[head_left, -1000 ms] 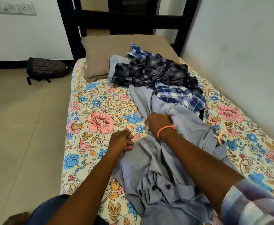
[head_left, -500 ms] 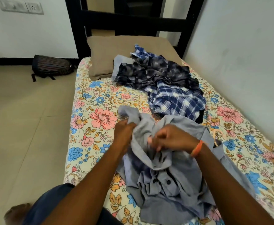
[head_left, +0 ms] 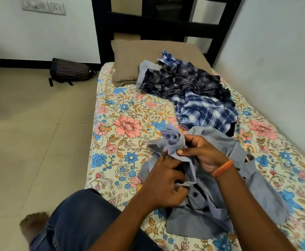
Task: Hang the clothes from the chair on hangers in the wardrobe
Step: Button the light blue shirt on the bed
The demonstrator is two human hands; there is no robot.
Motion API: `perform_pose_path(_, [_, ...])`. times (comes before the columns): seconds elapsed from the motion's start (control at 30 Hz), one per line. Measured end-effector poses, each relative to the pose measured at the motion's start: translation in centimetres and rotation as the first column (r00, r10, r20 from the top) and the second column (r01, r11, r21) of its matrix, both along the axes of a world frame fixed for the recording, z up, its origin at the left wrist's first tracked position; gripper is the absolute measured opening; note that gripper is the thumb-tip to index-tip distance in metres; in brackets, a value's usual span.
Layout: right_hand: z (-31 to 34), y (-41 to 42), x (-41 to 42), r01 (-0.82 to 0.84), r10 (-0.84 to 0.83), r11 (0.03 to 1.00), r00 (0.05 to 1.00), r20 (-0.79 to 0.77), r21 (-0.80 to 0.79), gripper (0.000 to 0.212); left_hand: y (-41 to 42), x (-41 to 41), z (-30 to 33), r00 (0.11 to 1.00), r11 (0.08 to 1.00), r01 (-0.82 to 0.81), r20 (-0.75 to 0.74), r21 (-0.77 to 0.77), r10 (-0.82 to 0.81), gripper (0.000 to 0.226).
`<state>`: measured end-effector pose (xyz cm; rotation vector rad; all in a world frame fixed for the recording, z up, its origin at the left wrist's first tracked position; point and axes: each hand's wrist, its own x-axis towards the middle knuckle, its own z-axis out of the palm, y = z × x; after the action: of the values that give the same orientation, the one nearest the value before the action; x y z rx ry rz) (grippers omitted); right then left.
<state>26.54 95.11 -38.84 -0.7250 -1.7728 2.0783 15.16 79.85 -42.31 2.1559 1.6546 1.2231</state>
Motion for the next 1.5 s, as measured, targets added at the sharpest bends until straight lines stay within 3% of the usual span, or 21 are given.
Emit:
perform_pose_path(0.07, [-0.4, -0.6, 0.3, 0.107, -0.106, 0.994, 0.991, -0.083, 0.006, 0.058, -0.8, 0.6, 0.1, 0.959, 0.999, -0.028, 0.281, -0.038, 0.038, 0.011])
perform_pose_path(0.13, [-0.7, -1.1, 0.5, 0.197, -0.189, 0.979, 0.971, -0.147, 0.048, 0.050, -1.6, 0.8, 0.4, 0.798, 0.990, -0.115, 0.585, -0.087, 0.144, 0.020])
perform_pose_path(0.2, [-0.9, -1.8, 0.5, 0.248, -0.234, 0.967, 0.953, -0.194, 0.051, 0.048, -2.1, 0.6, 1.2, 0.630, 0.965, -0.214, 0.734, -0.151, 0.255, 0.027])
perform_pose_path(0.27, [-1.1, -2.3, 0.5, 0.261, -0.243, 0.962, 0.952, -0.188, 0.077, 0.046, -2.0, 0.4, 2.0, 0.448, 0.962, -0.171, 0.853, -0.211, 0.267, 0.038])
perform_pose_path(0.3, [-1.2, -2.5, 0.5, 0.256, -0.237, 0.963, 0.954, -0.183, 0.086, 0.042, -1.9, 0.1, 2.3, 0.405, 0.968, -0.130, 0.880, -0.212, 0.248, 0.046])
perform_pose_path(0.37, [-1.1, -2.9, 0.5, 0.255, -0.233, 0.960, 0.956, -0.180, 0.112, 0.035, -1.4, -0.7, 2.7, 0.507, 0.967, -0.156, 0.824, -0.202, 0.254, 0.061])
perform_pose_path(0.5, [-1.0, -3.1, 0.4, 0.237, -0.214, 0.955, 0.967, -0.141, 0.180, 0.030, -0.6, -2.2, 3.9, 0.673, 0.955, -0.214, 0.677, -0.207, 0.297, 0.020])
perform_pose_path(0.57, [-1.2, -2.9, 0.4, 0.272, -0.250, 0.943, 0.959, -0.132, 0.192, 0.032, -0.5, -2.7, 3.7, 0.733, 0.949, -0.234, 0.603, -0.212, 0.315, 0.019])
perform_pose_path(0.67, [-1.1, -2.6, 0.6, 0.303, -0.283, 0.931, 0.951, -0.122, 0.202, 0.035, -0.3, -3.0, 3.3, 0.754, 0.926, -0.287, 0.539, -0.245, 0.376, 0.049])
perform_pose_path(0.8, [-0.6, -3.2, 0.4, 0.301, -0.294, 0.899, 0.953, -0.070, 0.318, 0.038, -0.3, -2.9, 3.4, 0.724, 0.926, -0.221, 0.585, -0.305, 0.365, 0.039])
perform_pose_path(0.9, [0.1, -3.8, 0.9, 0.208, -0.203, 0.904, 0.978, -0.054, 0.374, 0.056, -0.6, -2.8, 3.1, 0.810, 0.919, -0.316, 0.436, -0.236, 0.391, 0.037])
perform_pose_path(0.97, [0.4, -4.1, 1.0, 0.180, -0.175, 0.827, 0.983, -0.059, 0.533, 0.047, -0.8, -2.9, 2.6, 0.862, 0.925, -0.341, 0.337, -0.169, 0.379, 0.029])
perform_pose_path(1.03, [0.1, -4.7, 0.6, 0.280, -0.289, 0.712, 0.953, -0.094, 0.644, 0.028, -1.0, -2.9, 2.1, 0.869, 0.921, -0.361, 0.307, -0.143, 0.388, 0.019])
perform_pose_path(1.13, [-0.6, -5.9, 0.4, 0.484, -0.505, 0.597, 0.846, -0.169, 0.640, 0.012, -1.6, -2.8, 1.3, 0.864, 0.906, -0.417, 0.277, -0.075, 0.421, 0.010])
perform_pose_path(1.2, [-0.5, -7.0, 0.6, 0.482, -0.475, 0.684, 0.864, -0.168, 0.548, 0.014, -2.0, -2.6, 0.9, 0.853, 0.890, -0.453, 0.270, -0.042, 0.447, 0.015])
perform_pose_path(1.3, [-0.9, -8.1, 0.8, 0.349, -0.389, 0.804, 0.921, -0.019, 0.482, 0.031, -2.4, -2.0, 0.4, 0.844, 0.875, -0.481, 0.244, -0.051, 0.478, 0.031])
perform_pose_path(1.4, [-1.5, -8.4, 0.5, 0.292, -0.351, 0.823, 0.936, 0.032, 0.487, 0.013, -2.5, -1.9, 0.0, 0.863, 0.900, -0.429, 0.259, -0.079, 0.435, 0.025])
perform_pose_path(1.47, [-1.3, -8.6, 0.4, 0.337, -0.356, 0.878, 0.935, -0.009, 0.340, 0.002, -2.8, -2.0, 0.0, 0.859, 0.919, -0.366, 0.326, -0.148, 0.395, 0.034])
perform_pose_path(1.5, [-1.2, -8.8, 0.4, 0.384, -0.388, 0.896, 0.921, -0.027, 0.221, 0.009, -3.0, -2.0, 0.2, 0.843, 0.920, -0.335, 0.373, -0.202, 0.388, 0.044])
